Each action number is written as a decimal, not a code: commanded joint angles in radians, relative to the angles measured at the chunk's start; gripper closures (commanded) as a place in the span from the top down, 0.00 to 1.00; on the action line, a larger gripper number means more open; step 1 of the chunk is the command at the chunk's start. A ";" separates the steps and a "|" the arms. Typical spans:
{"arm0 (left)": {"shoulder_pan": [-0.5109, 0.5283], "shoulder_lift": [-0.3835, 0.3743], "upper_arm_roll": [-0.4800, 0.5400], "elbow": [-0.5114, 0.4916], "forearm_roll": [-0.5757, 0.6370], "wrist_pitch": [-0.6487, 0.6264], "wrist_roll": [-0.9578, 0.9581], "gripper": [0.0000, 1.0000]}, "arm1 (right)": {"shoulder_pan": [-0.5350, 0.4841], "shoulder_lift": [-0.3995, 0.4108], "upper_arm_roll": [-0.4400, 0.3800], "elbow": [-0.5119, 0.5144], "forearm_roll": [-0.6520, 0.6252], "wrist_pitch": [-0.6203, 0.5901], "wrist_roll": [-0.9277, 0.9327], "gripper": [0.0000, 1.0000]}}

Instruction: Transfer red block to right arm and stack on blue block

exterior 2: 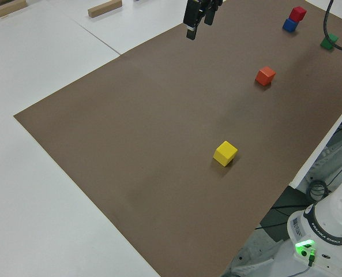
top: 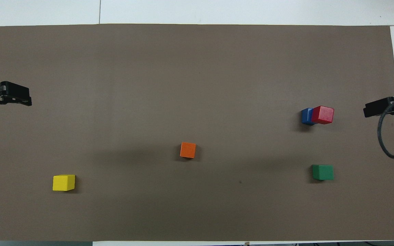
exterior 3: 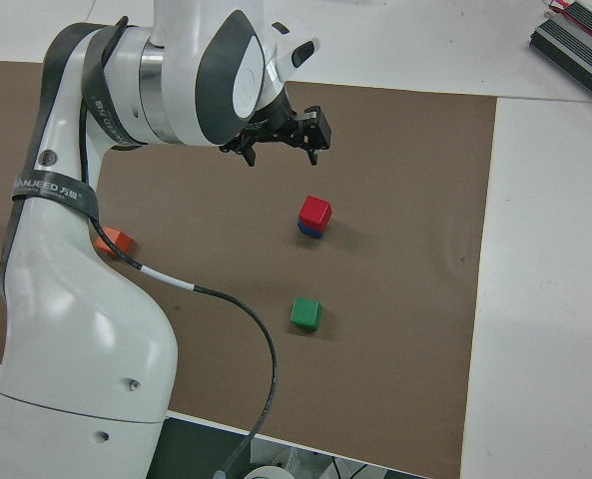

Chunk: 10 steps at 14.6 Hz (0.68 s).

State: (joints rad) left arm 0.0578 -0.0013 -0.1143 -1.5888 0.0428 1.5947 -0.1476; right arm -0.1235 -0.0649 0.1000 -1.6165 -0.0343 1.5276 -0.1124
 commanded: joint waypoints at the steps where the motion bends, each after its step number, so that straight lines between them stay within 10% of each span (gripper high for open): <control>1: 0.001 -0.020 0.007 -0.022 -0.017 0.013 0.010 1.00 | 0.027 -0.035 -0.035 0.006 0.046 -0.038 -0.026 1.00; 4: 0.001 -0.020 0.007 -0.022 -0.017 0.014 0.010 1.00 | 0.192 -0.064 -0.211 0.006 0.051 -0.058 -0.019 1.00; 10: 0.001 -0.020 0.007 -0.022 -0.015 0.014 0.010 1.00 | 0.209 -0.067 -0.235 -0.028 0.028 -0.026 0.016 1.00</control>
State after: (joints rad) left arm 0.0578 -0.0013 -0.1143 -1.5888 0.0428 1.5947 -0.1476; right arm 0.0739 -0.1224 -0.1280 -1.6262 -0.0047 1.4684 -0.1130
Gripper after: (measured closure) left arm 0.000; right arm 0.000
